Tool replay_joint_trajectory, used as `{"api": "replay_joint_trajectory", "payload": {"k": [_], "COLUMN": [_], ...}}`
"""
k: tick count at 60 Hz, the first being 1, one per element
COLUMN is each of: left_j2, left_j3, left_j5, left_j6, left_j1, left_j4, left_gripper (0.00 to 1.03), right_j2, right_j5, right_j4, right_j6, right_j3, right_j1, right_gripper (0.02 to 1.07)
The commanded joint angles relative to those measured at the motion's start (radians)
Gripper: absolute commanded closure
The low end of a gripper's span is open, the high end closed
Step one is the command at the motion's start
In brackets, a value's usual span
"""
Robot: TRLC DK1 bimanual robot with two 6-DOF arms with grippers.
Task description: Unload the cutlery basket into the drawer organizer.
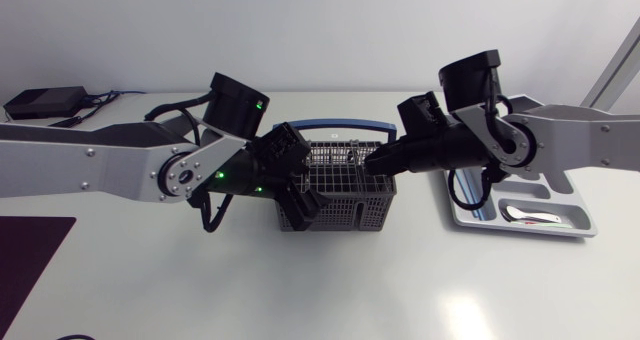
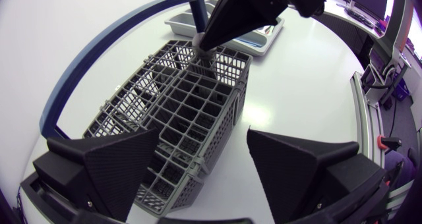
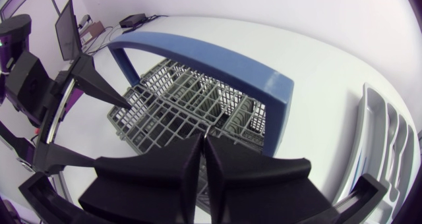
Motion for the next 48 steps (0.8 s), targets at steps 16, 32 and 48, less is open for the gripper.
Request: {"api": "replay_joint_trajectory", "payload": {"k": [16, 32, 48], "left_j2": [-0.022, -0.024, -0.025], "left_j3": [-0.028, -0.032, -0.028], "left_j5": [0.008, 0.008, 0.006], "left_j6": [0.01, 0.012, 0.012], "left_j1": [0.006, 0.01, 0.009], "left_j4": [0.016, 0.016, 0.014], "left_gripper": [0.05, 0.05, 0.05], "right_j2": [-0.126, -0.227, -0.332], "right_j5": [-0.085, -0.232, -0.323], "right_j4": [0.073, 0.131, 0.12], "right_j6": [0.063, 0.119, 0.151], "right_j3": [-0.089, -0.125, -0.127], "right_j1": [-0.014, -0.062, -0.134], "right_gripper": [1.02, 1.02, 1.02]}}
